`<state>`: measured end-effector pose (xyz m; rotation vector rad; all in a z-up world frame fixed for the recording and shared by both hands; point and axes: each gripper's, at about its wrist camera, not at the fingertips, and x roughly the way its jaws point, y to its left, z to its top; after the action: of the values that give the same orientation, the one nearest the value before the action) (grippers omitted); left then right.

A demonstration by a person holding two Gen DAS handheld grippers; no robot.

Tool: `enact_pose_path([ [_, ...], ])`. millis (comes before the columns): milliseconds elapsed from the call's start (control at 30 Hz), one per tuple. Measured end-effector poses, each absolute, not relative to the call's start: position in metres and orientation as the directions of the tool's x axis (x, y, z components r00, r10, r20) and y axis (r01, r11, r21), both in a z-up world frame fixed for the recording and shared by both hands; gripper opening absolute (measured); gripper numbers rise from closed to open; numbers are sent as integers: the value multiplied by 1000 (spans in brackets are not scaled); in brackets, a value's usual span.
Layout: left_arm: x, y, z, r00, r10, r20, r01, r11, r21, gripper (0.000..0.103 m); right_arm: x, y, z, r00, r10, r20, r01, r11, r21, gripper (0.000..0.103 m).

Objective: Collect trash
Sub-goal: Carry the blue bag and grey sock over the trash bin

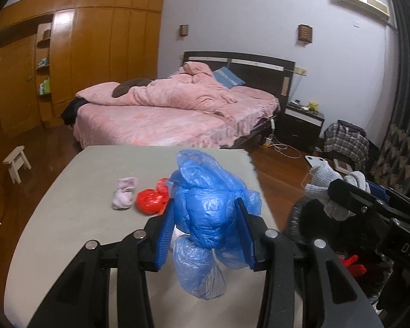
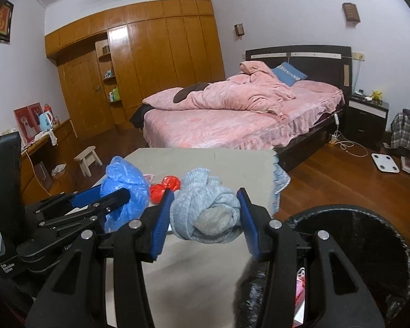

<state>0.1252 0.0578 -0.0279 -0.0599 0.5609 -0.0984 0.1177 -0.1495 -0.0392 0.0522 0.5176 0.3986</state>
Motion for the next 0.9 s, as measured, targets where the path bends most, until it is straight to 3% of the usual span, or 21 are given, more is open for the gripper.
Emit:
enact_pose_path([
  [900,111,-90,-26,794,-335,-508,352,934,-65,43,67,-290,-49,872,147,-467,-96,987,132,46],
])
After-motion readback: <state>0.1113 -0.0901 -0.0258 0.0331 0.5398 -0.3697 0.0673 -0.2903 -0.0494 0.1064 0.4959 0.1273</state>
